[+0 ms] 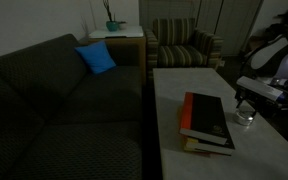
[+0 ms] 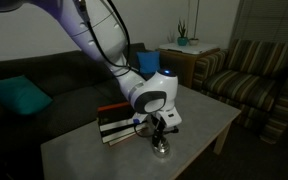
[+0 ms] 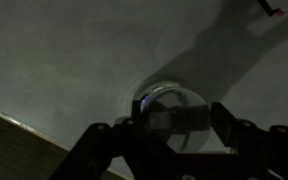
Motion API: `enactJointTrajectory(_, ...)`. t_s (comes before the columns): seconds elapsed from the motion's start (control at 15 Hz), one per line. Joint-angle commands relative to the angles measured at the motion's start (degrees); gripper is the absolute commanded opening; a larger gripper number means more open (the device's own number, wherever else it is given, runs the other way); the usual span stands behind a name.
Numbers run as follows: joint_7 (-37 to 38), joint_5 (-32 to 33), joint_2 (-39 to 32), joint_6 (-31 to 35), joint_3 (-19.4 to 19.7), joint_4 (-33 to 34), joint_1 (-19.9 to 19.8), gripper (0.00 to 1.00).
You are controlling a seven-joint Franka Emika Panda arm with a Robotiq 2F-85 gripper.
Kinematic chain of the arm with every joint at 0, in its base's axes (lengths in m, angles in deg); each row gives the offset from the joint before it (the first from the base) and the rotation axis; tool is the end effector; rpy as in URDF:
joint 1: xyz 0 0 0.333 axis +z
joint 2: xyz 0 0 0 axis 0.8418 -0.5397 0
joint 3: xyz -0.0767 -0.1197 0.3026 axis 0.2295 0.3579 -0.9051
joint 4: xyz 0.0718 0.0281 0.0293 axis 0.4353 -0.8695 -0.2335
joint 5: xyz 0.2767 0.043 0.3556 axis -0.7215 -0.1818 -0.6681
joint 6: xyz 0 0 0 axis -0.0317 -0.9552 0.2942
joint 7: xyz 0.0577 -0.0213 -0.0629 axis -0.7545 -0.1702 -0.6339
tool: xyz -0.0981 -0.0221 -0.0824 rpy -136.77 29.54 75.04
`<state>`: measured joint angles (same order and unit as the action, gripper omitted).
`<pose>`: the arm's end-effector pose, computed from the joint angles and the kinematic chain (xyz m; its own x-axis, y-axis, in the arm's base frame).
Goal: Place the lid on the silver container
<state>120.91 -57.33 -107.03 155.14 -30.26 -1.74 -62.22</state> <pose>0.7096 -0.0982 -0.1819 0.3859 -0.9210 -0.0521 -0.9219 -0.3830 -0.0589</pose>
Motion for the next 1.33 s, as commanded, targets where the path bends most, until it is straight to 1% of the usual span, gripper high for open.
enactJointTrajectory(0.0,0.12,-1.72,-2.68,-2.03,-0.57,3.90,-0.89,0.44)
enactJointTrajectory(0.13,0.46,-1.79,-2.50,-1.58,-0.60,3.76,-0.79,0.44)
enactJointTrajectory(0.2,0.83,-1.02,-2.04,-0.92,-1.07,3.02,-1.04,0.44)
enactJointTrajectory(0.73,-0.93,-1.04,1.07,4.29,-1.52,-2.32,-1.38,0.44)
enactJointTrajectory(1.07,-2.41,-0.78,1.48,7.18,-2.43,-3.63,-2.61,0.44)
enactJointTrajectory(1.27,-5.71,-0.18,1.20,5.97,-3.97,-2.50,-4.52,0.44)
